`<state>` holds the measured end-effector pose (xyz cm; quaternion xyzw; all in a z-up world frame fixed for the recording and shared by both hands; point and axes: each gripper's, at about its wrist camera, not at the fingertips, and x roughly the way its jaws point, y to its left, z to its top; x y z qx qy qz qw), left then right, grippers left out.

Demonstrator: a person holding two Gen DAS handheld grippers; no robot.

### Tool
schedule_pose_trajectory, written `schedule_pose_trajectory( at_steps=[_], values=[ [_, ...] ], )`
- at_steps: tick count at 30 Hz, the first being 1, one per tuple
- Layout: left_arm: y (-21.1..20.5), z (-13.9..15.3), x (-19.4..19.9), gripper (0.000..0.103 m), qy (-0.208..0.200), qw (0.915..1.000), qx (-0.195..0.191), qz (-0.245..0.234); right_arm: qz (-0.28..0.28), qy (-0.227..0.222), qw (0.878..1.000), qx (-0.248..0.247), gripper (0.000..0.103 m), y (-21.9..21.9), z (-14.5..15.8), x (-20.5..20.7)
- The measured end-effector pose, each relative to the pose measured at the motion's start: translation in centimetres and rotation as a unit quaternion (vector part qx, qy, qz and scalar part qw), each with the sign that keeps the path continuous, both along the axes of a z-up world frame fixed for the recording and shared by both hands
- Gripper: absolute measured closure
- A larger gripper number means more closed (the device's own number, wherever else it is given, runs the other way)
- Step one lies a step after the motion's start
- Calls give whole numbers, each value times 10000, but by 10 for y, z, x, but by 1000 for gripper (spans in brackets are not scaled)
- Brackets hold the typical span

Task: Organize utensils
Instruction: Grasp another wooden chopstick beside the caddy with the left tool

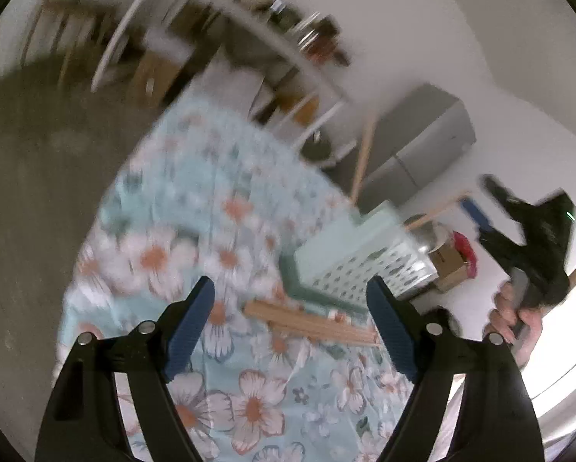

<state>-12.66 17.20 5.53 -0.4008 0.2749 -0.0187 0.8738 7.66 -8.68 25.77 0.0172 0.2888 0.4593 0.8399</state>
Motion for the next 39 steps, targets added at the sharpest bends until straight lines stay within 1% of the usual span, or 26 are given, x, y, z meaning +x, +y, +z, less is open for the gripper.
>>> schedule_pose_trajectory(
  at_steps=[1,3,5,8,11,12,13,16,19,23,27,30,34,35,39],
  values=[
    [3,-13,6,29,104,9995,-298,-40,-3,-48,10000,-3,35,-4,3,-2],
    [7,-29,13,36,202,9971,-732,-64,-9,-101,9999,44,33,-9,8,-1],
    [7,-38,17,37,339,9958,-845,-3,-46,-144,9998,128,28,-17,10,-2],
    [1,-44,25,38,488,9956,-793,-49,-147,-217,9994,205,28,-29,12,-6],
    [-6,-49,36,45,585,9943,-882,-157,-273,-203,9988,342,28,-48,9,-12],
    [-4,-51,40,48,628,9942,-861,-148,-290,-188,9987,376,28,-53,7,-13],
    [-5,-53,46,54,695,9943,-790,-146,-316,-169,9985,406,28,-58,5,-13],
    [-7,-57,59,63,808,9939,-724,-197,-375,-137,9986,339,28,-64,0,-9],
    [-7,-62,64,72,840,9922,-899,-187,-516,-83,9981,311,28,-67,-3,-5],
    [-6,-65,58,78,811,9907,-1082,-121,-602,-6,9975,370,28,-77,-9,-7],
    [0,-74,55,93,781,9894,-1218,-99,-680,99,9974,229,28,-85,-19,-8],
    [4,-78,54,94,699,9888,-1314,-120,-724,248,9970,80,28,-88,-31,-8],
    [5,-73,47,95,518,9891,-1377,-96,-862,492,9951,-44,28,-94,-49,-5],
    [6,-70,44,95,455,9900,-1336,-65,-888,546,9945,-60,28,-95,-53,-5],
    [6,-45,32,95,211,9957,-904,12,-1011,848,9910,-241,28,-100,-74,-2]
  ],
)
